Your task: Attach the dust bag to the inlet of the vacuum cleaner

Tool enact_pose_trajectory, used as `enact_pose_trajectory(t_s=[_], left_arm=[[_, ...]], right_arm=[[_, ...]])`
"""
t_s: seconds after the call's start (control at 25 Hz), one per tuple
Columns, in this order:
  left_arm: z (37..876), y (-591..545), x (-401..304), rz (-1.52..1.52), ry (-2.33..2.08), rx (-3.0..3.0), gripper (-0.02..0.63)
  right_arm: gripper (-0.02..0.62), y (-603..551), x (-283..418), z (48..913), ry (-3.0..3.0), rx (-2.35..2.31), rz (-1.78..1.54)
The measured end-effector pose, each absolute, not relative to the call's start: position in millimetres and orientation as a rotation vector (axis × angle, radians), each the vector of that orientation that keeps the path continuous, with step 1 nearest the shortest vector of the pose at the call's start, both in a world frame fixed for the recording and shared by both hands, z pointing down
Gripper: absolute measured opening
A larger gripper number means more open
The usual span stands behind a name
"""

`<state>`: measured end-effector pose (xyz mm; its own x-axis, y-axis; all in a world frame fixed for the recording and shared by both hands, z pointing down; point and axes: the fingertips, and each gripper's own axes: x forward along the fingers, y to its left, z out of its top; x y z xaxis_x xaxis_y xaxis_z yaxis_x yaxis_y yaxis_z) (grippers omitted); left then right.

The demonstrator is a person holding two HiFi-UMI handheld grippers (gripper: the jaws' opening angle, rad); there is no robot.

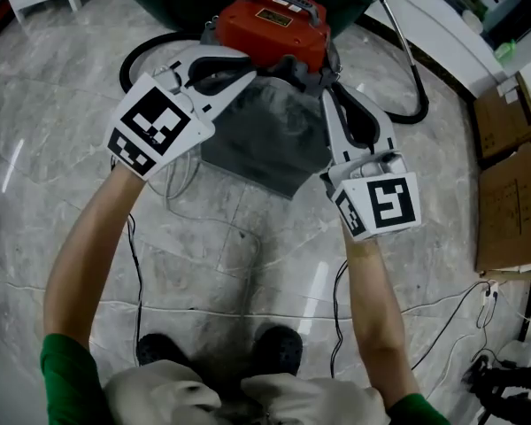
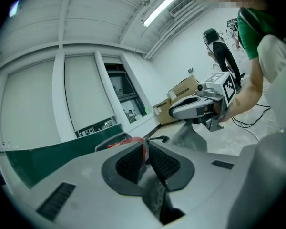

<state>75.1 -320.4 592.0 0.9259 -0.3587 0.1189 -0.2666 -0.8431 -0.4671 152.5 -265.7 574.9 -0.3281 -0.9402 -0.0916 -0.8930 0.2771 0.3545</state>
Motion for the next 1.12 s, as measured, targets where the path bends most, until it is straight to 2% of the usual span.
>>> enact_pose_trajectory(t_s=[0.16,0.32,0.88,1.12], left_arm=[[570.7,-301.1,70.7,-0.15,0.488,-2.665,0.033],[591.0,-280.4,84.1,-0.196,0.414,-2.718,0.008],[618.6,-289.8,101.7,-0.176,0.354,-2.817,0.008],[613.4,-282.5,100.2,-0.264,0.294,-2.935,0.008]], right_arm=[[0.023,-255.9,137.5,580.2,-2.38,1.673,-0.544],[0.017,-260.7,135.1,601.7,-2.339,1.662,-0.453],[0.018,-271.8,138.5,625.9,-2.323,1.672,-0.369],[0.018,-270.0,142.5,613.8,-2.309,1.658,-0.125]])
